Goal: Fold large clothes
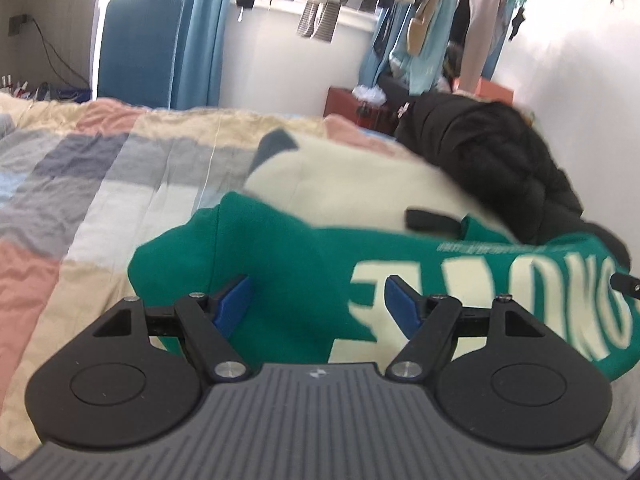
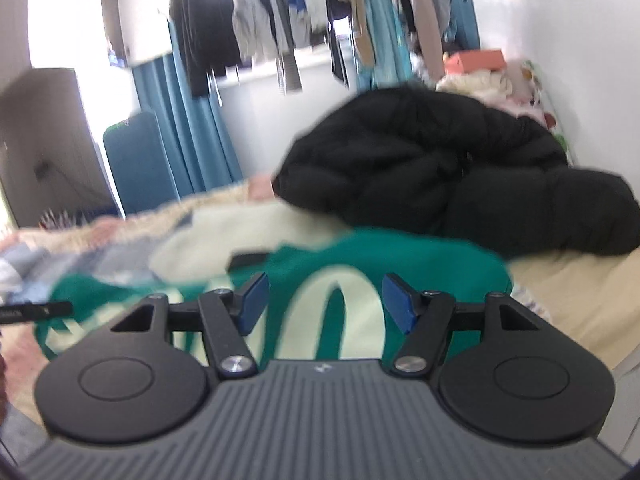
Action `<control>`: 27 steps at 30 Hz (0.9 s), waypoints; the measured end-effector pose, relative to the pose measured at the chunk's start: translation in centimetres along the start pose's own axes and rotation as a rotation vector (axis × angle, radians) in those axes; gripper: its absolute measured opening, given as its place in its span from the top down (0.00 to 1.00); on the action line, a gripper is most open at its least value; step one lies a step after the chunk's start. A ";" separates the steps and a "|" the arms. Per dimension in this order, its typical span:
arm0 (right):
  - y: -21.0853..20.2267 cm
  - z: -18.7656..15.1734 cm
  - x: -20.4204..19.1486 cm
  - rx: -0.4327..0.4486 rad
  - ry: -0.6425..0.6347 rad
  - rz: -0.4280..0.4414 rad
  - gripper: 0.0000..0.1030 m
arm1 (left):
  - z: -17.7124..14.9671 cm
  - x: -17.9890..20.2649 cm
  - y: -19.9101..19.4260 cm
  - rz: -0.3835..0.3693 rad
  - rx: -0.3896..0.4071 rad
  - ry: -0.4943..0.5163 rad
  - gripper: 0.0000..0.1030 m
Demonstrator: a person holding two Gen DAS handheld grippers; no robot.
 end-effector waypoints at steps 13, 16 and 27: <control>2.4 -7.2 0.1 -0.064 0.040 -0.003 0.36 | -4.3 -1.1 2.1 0.020 -0.056 0.030 0.25; 2.2 -6.2 0.0 -0.085 0.053 -0.013 0.36 | -3.3 -1.0 0.7 0.035 -0.024 0.025 0.25; -6.9 -0.1 -2.2 0.059 0.097 0.038 0.36 | 1.4 1.8 -10.0 0.004 0.069 0.080 0.25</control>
Point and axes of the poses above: each gripper's, at about its wrist camera, not at the fingertips, and y roughly the way its jaws point, x to its right, z to its top, the point moved 8 cm from there along y, roughly the way its jaws point, and after that the axes turned 1 degree about -z, right-handed, at the moved point
